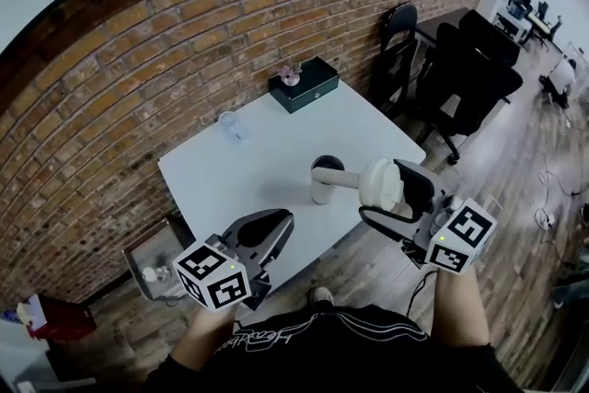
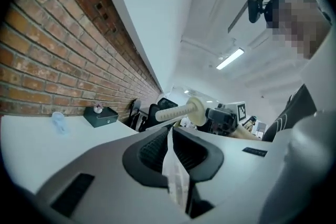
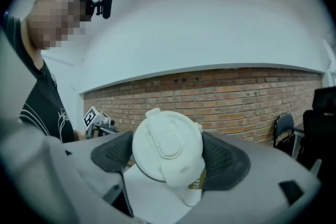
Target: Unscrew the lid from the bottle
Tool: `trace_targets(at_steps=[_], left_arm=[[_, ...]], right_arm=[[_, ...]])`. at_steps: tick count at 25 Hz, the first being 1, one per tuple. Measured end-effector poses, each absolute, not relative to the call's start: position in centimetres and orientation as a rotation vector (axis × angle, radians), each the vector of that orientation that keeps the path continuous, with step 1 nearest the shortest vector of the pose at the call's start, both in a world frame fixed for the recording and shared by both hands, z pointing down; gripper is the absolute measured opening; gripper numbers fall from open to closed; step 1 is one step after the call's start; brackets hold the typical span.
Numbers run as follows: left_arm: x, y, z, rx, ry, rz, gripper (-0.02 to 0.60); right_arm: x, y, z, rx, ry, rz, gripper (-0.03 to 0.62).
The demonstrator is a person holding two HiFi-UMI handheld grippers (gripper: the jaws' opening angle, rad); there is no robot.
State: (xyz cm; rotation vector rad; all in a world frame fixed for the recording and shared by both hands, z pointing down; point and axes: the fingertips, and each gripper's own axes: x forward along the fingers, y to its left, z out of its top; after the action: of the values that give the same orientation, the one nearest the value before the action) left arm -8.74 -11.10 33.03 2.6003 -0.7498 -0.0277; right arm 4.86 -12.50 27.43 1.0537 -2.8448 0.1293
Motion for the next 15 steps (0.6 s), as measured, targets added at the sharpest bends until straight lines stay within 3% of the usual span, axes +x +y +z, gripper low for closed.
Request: trace_targets(at_steps=[15], left_arm=[[-8.0,-5.7,35.1,2.647,-0.810,0.096,0.052]], right_arm=[[6.4,-5.2,34.4,1.259,-2.885,0.369,0.401]])
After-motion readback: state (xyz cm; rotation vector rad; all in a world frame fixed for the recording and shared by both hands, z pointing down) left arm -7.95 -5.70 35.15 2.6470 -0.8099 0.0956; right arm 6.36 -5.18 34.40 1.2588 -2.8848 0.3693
